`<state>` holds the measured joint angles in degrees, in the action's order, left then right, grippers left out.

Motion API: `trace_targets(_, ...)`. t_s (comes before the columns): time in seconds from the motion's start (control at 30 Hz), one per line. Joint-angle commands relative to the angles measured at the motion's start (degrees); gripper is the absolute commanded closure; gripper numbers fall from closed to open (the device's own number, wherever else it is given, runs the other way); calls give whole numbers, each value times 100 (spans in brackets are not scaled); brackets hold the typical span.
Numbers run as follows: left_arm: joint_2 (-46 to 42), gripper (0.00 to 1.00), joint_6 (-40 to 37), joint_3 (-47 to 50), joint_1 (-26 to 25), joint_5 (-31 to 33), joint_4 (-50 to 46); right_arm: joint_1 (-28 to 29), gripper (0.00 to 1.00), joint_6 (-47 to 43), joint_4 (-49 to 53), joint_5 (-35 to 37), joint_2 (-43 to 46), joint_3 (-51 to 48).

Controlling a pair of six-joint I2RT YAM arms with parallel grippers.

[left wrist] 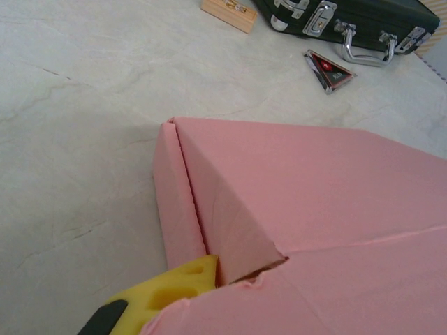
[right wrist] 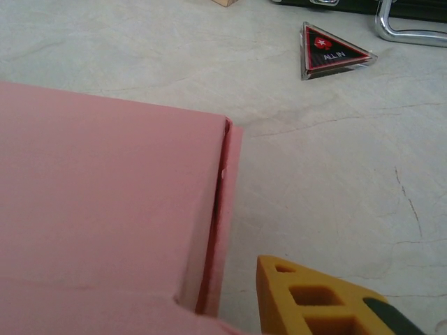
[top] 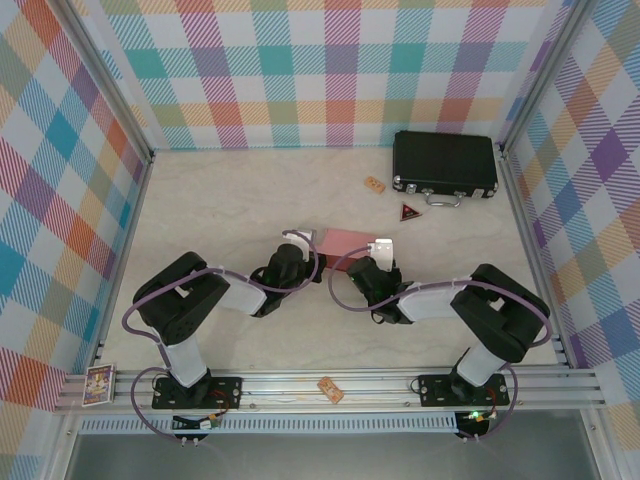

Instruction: Fold the paper box

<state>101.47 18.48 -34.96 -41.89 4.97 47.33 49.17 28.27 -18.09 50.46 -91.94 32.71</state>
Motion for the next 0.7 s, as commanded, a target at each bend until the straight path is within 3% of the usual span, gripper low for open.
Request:
trace_targets(0.0, 70, 87, 25, 95, -55, -143, -18, 34, 67, 46, 152, 13, 204, -90)
trace_targets(0.23, 31, 82, -29, 92, -48, -132, -66, 38, 60, -79, 176, -132, 337, -150)
trace_targets(0.67, -94, 82, -94, 137, -61, -115, -171, 36, 56, -235, 191, -476, 556, -308)
